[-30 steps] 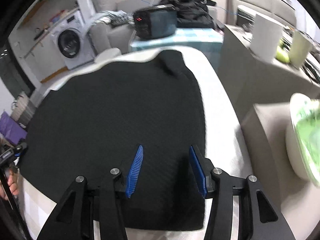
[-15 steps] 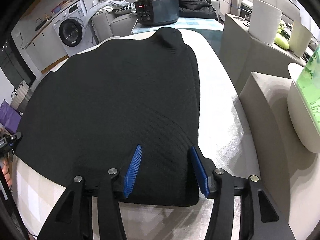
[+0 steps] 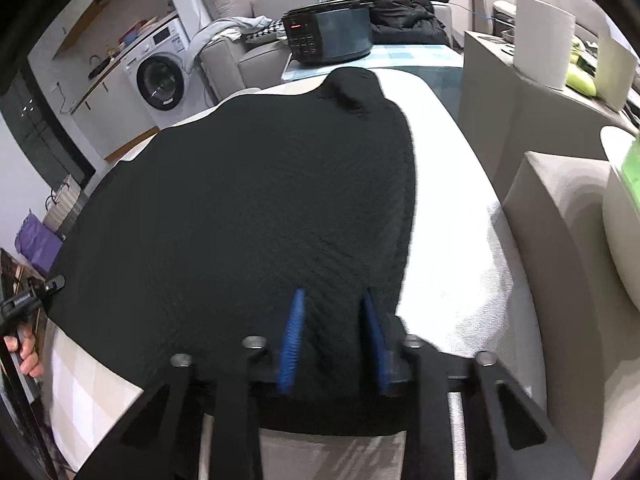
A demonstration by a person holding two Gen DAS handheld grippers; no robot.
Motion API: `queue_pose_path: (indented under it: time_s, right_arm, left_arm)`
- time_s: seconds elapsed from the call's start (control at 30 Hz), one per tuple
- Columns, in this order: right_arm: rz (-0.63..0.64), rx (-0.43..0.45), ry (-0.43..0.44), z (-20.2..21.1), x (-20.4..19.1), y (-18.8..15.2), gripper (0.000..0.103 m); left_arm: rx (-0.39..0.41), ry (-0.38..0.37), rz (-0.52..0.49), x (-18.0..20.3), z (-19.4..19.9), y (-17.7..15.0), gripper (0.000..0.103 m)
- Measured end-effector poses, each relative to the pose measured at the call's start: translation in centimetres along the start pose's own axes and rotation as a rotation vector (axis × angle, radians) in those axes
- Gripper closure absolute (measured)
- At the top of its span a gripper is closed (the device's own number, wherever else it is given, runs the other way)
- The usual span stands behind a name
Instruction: Fold small clothes
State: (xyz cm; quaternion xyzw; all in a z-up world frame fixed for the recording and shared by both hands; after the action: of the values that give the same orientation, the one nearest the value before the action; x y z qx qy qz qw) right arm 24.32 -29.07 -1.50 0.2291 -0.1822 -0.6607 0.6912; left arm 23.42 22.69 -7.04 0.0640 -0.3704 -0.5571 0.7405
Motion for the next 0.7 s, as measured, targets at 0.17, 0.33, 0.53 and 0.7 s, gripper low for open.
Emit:
queue_pose_path:
  time_s: [0.17, 0.33, 0.53, 0.7]
  right_arm:
    - [0.039, -0.01, 0.006, 0.2, 0.0, -0.4, 0.091]
    - [0.081, -0.05, 0.013, 0.9, -0.1, -1.4, 0.092]
    - [0.166, -0.073, 0.0, 3.6, -0.6, -4.0, 0.081]
    - [0.029, 0.079, 0.017, 4.8, 0.3, 0.1, 0.052]
  left_arm:
    - [-0.017, 0.017, -0.037, 0.3, 0.1, -0.6, 0.093]
    - [-0.05, 0.026, -0.079, 0.6, 1.2, -2.1, 0.093]
    - [-0.046, 0.023, -0.108, 0.1, 3.5, -3.8, 0.086]
    - [0.018, 0.044, -0.032, -0.9, 3.3, -0.2, 0.055]
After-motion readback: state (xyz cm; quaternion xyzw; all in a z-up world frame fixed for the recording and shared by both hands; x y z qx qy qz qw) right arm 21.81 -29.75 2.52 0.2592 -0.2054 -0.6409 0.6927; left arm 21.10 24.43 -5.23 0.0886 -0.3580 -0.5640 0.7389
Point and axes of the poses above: each gripper's, at about its wrist camera, not at the fingertips, and z roughly against the way its jaws point, x to its right, y to its top, the point moved 3 cm from there along -z, roughly the way its jaws point, and after that the axes turned 6 degrees about -y, right-handed, at the moved point
